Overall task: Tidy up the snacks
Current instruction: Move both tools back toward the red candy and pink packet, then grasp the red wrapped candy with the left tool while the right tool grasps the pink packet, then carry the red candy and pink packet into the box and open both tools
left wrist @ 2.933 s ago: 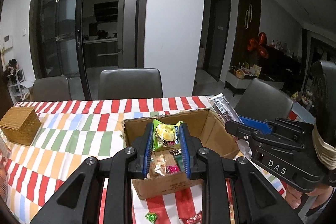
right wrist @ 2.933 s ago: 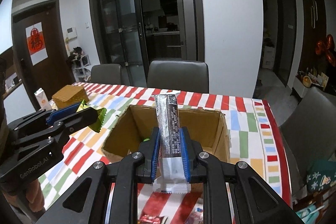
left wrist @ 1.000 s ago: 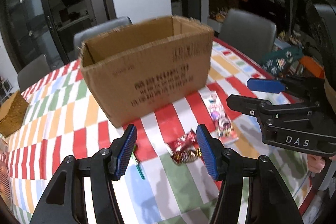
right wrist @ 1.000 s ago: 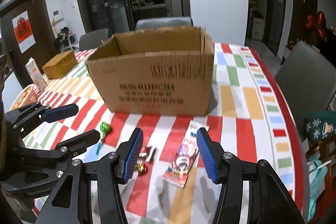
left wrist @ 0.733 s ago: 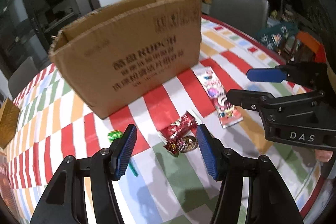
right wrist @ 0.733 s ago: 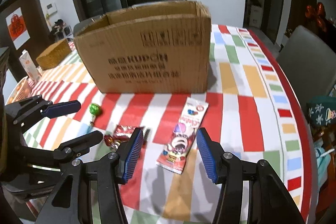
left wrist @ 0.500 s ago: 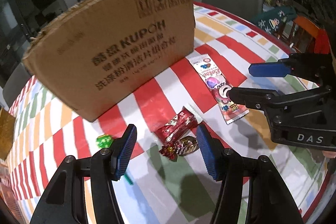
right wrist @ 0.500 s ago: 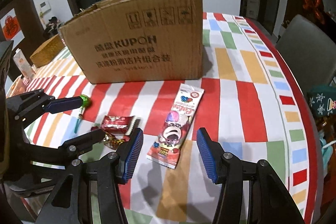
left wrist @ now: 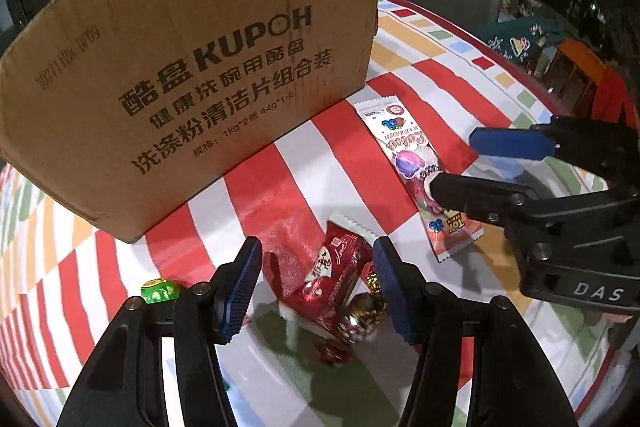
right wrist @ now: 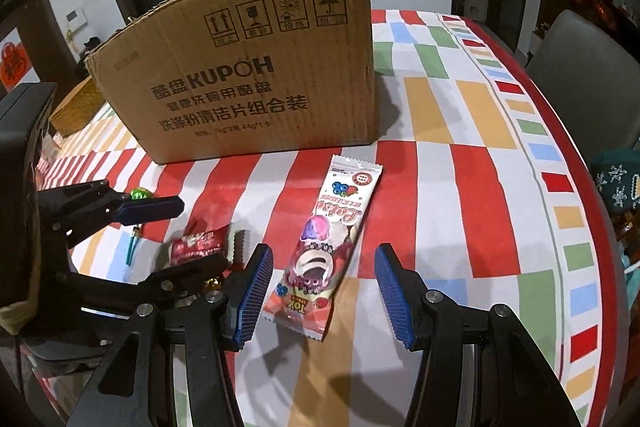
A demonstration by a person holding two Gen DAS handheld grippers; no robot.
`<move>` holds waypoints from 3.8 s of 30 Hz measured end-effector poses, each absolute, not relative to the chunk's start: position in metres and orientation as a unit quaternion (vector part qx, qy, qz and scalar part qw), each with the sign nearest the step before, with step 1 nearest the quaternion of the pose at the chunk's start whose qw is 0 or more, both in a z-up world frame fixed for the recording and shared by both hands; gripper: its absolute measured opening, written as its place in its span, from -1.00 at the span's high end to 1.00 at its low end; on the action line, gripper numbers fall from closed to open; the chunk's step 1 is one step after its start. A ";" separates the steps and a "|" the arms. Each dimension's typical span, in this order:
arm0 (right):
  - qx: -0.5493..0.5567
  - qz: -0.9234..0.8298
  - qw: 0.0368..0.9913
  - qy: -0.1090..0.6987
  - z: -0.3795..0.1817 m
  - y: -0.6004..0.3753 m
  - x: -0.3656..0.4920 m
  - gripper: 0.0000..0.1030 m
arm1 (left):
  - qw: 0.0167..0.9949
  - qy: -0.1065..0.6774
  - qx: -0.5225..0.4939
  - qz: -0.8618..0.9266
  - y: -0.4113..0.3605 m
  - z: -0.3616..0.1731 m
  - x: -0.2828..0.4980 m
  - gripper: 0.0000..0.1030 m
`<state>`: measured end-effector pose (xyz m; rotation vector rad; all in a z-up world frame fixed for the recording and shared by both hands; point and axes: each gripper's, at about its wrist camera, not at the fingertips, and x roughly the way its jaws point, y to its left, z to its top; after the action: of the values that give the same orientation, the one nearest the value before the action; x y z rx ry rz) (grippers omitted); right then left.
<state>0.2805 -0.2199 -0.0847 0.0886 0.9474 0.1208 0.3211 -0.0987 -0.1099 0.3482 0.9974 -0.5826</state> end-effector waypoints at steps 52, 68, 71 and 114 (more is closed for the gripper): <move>0.032 0.064 0.900 0.430 -0.051 -0.196 0.274 0.54 | 0.850 0.484 0.004 -0.208 -0.047 -0.082 0.312 0.39; 0.048 0.070 0.896 0.435 -0.075 -0.216 0.294 0.54 | 0.844 0.519 -0.019 -0.134 -0.075 -0.116 0.355 0.31; 0.050 0.073 0.897 0.434 -0.076 -0.217 0.296 0.54 | 0.844 0.518 -0.030 -0.135 -0.074 -0.113 0.358 0.04; 0.042 0.097 0.936 0.336 0.026 -0.193 0.262 0.54 | 0.911 0.375 -0.043 -0.165 -0.016 0.019 0.291 0.57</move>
<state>0.2620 -0.1935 0.0256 0.0866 0.6878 0.1979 0.2910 -0.0163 0.0192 -0.0881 0.7727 -0.3395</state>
